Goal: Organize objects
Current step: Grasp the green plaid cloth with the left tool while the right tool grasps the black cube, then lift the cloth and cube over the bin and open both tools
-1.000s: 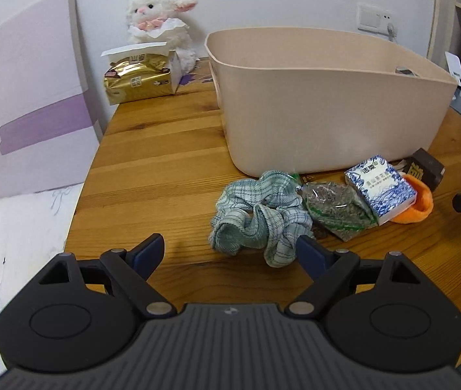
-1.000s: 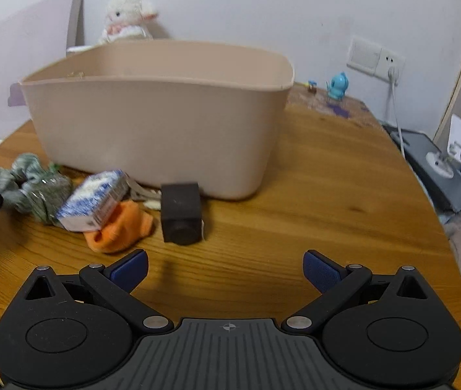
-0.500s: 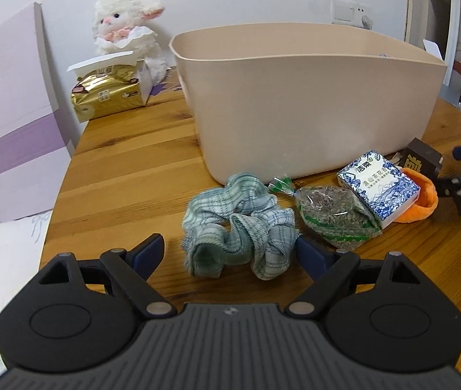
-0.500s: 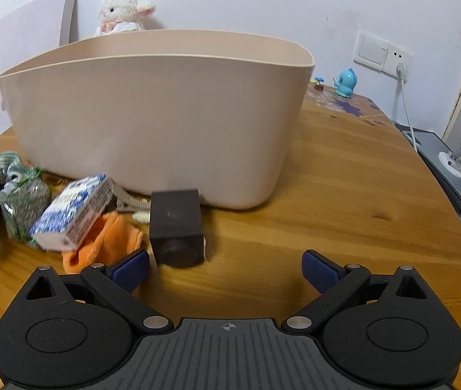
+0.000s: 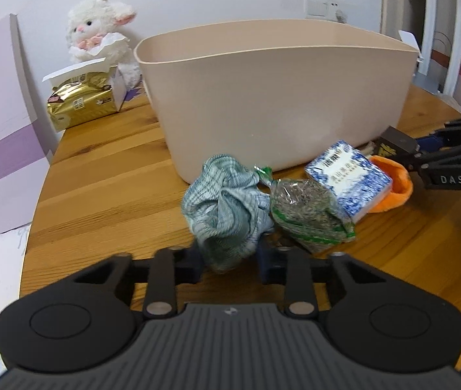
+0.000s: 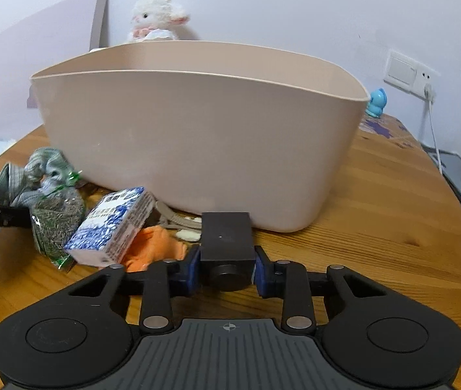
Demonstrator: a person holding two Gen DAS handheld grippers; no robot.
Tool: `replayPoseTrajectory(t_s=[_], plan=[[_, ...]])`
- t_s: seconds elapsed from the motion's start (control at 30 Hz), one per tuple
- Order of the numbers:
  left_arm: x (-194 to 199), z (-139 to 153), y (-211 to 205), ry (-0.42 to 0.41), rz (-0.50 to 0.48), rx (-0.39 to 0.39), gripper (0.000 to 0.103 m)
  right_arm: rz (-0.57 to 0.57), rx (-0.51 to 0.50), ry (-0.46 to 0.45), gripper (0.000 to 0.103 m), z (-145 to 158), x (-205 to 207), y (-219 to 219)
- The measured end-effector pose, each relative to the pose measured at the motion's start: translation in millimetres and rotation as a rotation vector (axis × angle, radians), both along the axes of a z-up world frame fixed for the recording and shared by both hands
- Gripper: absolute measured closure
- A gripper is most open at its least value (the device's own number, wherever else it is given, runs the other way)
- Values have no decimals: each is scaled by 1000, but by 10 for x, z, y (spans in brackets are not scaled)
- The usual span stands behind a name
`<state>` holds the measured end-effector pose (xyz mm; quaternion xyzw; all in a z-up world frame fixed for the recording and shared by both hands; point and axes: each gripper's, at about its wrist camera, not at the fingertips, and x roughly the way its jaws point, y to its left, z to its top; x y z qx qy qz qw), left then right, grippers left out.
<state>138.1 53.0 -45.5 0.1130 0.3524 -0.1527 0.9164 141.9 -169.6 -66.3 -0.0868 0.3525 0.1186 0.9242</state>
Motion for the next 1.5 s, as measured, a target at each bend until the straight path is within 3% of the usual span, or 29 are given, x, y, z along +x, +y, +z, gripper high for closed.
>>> replayPoseTrajectory(t_s=[0.3, 0.63, 0.97, 1.3, 1.5], plan=[[-143, 67, 47, -4, -3, -33, 85, -14, 34, 11, 74, 105, -228, -85], [-391, 350, 145, -88, 6, -34, 85, -23, 69, -40, 74, 395, -518, -283], [-540, 809, 137, -214, -2, -59, 84, -21, 81, -229, 74, 931, -721, -389], [-234, 1121, -54, -302, -5, -70, 84, -14, 96, -339, 74, 1347, -398, -364], [140, 1148, -227, -309, 13, -43, 84, -12, 81, -354, 74, 1389, -79, -290]])
